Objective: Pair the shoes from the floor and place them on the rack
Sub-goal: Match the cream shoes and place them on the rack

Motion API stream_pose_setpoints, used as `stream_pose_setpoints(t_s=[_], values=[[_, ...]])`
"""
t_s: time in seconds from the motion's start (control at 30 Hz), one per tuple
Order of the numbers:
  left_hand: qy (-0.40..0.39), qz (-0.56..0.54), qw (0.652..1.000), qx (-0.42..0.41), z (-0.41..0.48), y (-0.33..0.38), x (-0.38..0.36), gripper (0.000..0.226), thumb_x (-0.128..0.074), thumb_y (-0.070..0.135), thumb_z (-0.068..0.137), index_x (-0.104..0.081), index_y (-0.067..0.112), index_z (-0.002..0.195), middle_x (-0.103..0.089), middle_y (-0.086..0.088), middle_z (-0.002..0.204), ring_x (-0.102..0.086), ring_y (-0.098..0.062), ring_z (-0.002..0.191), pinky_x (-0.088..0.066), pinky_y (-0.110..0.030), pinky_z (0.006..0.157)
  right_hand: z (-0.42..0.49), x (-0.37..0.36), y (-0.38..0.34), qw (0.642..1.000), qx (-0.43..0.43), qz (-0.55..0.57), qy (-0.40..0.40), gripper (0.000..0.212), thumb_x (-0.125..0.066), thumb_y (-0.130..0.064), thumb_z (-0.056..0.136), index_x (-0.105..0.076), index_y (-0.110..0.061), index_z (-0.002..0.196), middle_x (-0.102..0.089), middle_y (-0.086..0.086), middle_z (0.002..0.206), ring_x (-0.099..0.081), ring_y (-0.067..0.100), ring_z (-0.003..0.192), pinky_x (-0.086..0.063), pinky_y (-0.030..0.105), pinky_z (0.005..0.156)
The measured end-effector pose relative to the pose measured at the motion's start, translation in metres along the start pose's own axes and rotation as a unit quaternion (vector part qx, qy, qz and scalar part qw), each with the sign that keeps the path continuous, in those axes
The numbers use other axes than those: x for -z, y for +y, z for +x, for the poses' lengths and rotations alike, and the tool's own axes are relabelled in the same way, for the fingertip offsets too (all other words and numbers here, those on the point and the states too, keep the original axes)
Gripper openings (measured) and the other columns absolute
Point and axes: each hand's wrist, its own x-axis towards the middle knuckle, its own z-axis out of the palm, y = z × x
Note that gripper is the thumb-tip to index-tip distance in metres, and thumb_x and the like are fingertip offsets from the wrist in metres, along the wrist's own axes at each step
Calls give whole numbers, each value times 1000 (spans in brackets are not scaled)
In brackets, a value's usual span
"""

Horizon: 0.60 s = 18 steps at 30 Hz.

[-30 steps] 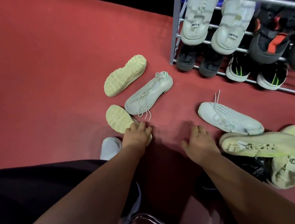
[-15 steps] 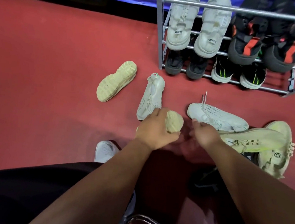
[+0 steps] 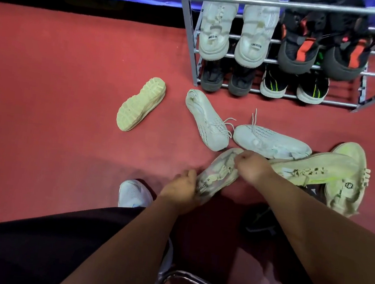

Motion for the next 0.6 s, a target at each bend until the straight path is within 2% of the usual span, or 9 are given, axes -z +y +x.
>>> stream_pose_setpoints(t_s=[0.07, 0.17, 0.3, 0.4, 0.47, 0.53, 0.6], values=[[-5, -20, 1000, 23, 9, -5, 1, 67, -54, 69, 82, -48, 18, 126, -64, -11, 119, -62, -31, 108, -44, -32, 79, -1, -11, 4, 999, -9, -44, -29, 29, -46, -24, 102, -66, -5, 95, -72, 15, 99, -68, 33, 98, -47, 34, 76], [11, -86, 994, 60, 30, -3, 5, 53, -64, 46, 89, -54, 21, 135, -67, -6, 129, -63, -27, 118, -50, -31, 95, -4, -28, 6, 992, -55, -87, -70, 37, -45, -26, 105, -63, -1, 126, -66, 21, 127, -63, 36, 117, -46, 32, 87], [-67, -41, 994, 71, 45, 5, 0, 62, -66, 55, 89, -57, 23, 141, -65, -6, 136, -61, -28, 121, -49, -32, 100, -14, -50, 3, 990, -72, -71, -96, 43, -42, -19, 107, -58, 2, 140, -59, 28, 141, -57, 41, 130, -48, 37, 106], [-66, -2, 995, 69, 47, 9, -9, 56, -67, 50, 91, -57, 23, 139, -62, -7, 137, -61, -29, 124, -49, -38, 103, -8, -60, 8, 986, -144, 53, -70, 45, -55, -19, 100, -59, 8, 136, -64, 27, 135, -64, 34, 119, -52, 36, 98], [-85, 23, 994, 60, 46, 11, -16, 47, -61, 39, 97, -55, 18, 138, -62, -11, 136, -60, -31, 123, -49, -40, 102, -4, -60, 13, 978, -157, 110, -76, 41, -59, -20, 98, -66, 6, 130, -68, 26, 128, -67, 34, 108, -56, 46, 101], [-98, 23, 994, 38, 41, 14, -22, 43, -54, 39, 101, -53, 12, 135, -62, -17, 131, -61, -35, 118, -48, -41, 97, -6, -59, 17, 963, -186, 181, -73, 38, -63, -22, 94, -69, -4, 127, -73, 22, 117, -73, 36, 100, -61, 54, 93], [-78, 32, 996, 20, 36, 16, -28, 41, -51, 41, 103, -57, 10, 130, -64, -17, 125, -63, -37, 112, -48, -40, 90, -10, -55, 22, 941, -225, 236, -85, 36, -66, -30, 87, -68, -18, 121, -76, 15, 109, -76, 36, 92, -62, 47, 81]])
